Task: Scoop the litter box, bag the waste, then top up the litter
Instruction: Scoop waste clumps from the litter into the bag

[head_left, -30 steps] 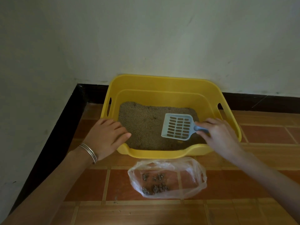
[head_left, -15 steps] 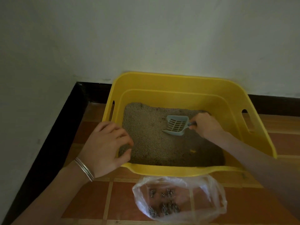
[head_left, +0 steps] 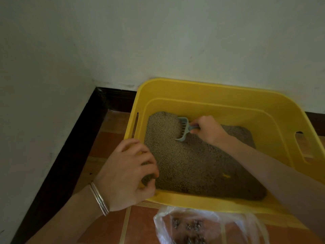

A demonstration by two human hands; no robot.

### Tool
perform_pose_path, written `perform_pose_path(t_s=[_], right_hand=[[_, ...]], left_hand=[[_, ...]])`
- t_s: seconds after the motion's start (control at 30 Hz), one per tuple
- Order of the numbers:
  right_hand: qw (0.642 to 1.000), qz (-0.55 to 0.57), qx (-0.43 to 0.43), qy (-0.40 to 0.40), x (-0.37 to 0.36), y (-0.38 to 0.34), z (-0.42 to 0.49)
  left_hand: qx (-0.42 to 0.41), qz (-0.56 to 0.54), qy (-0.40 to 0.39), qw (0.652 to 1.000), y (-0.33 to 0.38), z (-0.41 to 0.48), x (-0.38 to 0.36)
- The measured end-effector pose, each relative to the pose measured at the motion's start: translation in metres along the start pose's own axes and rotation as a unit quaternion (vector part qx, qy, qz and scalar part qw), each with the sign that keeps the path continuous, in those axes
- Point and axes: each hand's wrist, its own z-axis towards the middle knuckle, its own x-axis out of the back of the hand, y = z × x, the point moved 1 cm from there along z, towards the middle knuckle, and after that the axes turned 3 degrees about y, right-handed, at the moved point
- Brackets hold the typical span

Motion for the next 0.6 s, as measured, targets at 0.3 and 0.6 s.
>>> perform_pose_path(t_s=[0.3,0.6], right_hand=[[0.998,0.035,0.04,0.041,-0.012,-0.006,-0.004],[0.987,0.046,0.081,0.133,-0.006,-0.003,-0.016]], left_hand=[[0.006,-0.015,-0.018,1.0,0.001,0.0,0.002],[0.015,-0.018,0.001,1.0,-0.002,0.0,0.001]])
